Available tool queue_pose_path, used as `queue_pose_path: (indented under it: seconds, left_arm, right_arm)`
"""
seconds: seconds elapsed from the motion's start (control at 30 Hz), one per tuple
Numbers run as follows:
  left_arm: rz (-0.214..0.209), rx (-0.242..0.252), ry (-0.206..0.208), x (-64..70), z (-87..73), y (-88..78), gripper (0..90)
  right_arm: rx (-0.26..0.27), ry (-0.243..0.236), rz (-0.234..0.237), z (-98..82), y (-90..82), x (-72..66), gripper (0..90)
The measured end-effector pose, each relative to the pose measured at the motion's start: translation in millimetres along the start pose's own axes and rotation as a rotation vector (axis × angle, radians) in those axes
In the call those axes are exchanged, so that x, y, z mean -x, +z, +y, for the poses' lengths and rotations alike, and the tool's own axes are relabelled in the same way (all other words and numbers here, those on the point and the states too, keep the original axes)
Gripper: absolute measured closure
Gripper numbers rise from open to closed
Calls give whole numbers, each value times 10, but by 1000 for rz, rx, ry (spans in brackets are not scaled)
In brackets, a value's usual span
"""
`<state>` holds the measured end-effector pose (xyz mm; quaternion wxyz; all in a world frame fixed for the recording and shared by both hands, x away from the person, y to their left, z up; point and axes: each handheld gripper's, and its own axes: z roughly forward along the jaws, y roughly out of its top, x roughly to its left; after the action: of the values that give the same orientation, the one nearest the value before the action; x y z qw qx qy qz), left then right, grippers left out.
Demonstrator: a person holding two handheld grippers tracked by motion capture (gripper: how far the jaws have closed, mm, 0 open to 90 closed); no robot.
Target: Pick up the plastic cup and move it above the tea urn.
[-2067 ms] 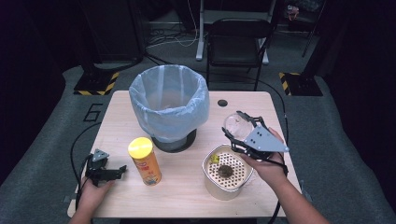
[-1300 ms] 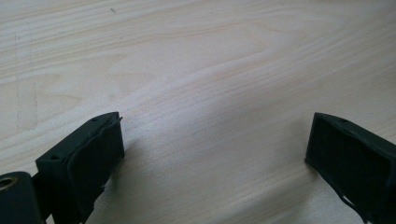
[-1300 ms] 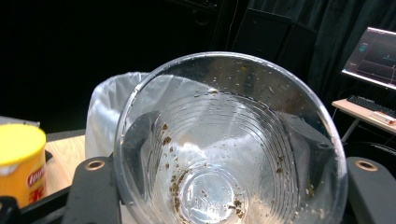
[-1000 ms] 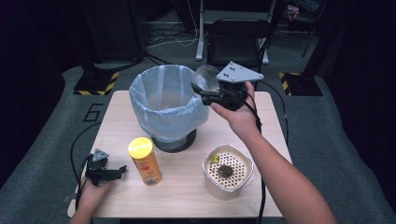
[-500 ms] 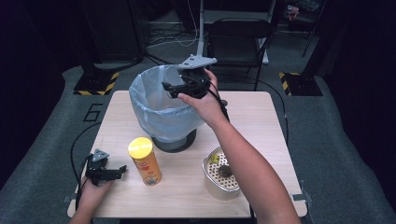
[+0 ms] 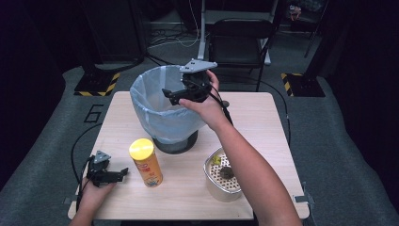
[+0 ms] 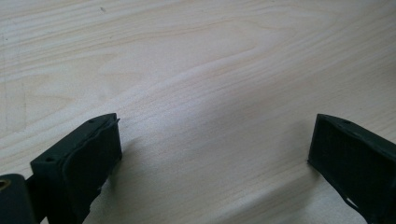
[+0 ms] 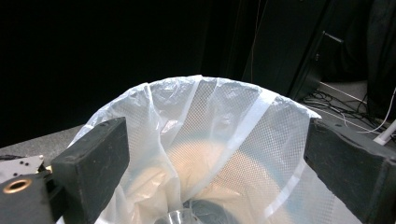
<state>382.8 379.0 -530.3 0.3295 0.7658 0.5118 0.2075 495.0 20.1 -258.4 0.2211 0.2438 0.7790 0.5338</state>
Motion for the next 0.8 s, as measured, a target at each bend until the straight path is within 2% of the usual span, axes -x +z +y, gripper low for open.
queue_pose_path:
  seconds: [0.03,0.07,0.1,0.13,0.17,0.2,0.23,0.27,0.43,0.5,0.53,0.6,0.7,0.77,0.8]
  left_arm:
    - [0,0,0,0,0,0,29]
    - [-4,11,-11,-6,1,-3,29]
    - [-25,13,-32,-22,0,-19,46]
    - [-25,13,-32,-22,0,-19,50]
    - [-27,19,-53,-23,1,-30,50]
    - [-19,25,-50,-32,4,-52,50]
    - [-44,50,-61,-51,21,-84,50]
    - [-44,50,-61,-51,21,-84,49]
    - [-71,83,-51,-13,93,-197,43]
    - [-92,108,-32,31,136,-269,41]
    - [-92,108,-32,31,136,-269,41]
    - [-121,133,-27,67,170,-326,41]
    - [-145,140,-15,102,192,-365,41]
    - [-167,133,28,160,238,-455,41]
    - [-167,133,28,160,238,-455,41]
  right_arm:
    - [0,0,0,0,0,0,64]
    - [-5,-4,-1,-3,-24,9,64]
    - [3,-7,3,-6,-84,21,64]
    - [3,-7,3,-6,-84,21,64]
    - [18,-12,0,-5,-157,35,63]
    - [18,-12,0,-5,-157,35,63]
    - [25,-6,7,-13,-234,48,63]
    - [25,-6,7,-13,-234,48,63]
    - [14,-41,-2,-73,-417,69,63]
    - [13,-43,-9,-103,-483,75,63]
    - [10,-38,-10,-116,-512,76,64]
    - [11,-37,-15,-141,-560,92,64]
    - [10,-32,-21,-167,-603,108,70]
    - [7,-20,-17,-210,-657,131,80]
    - [7,-20,-17,-210,-657,131,80]
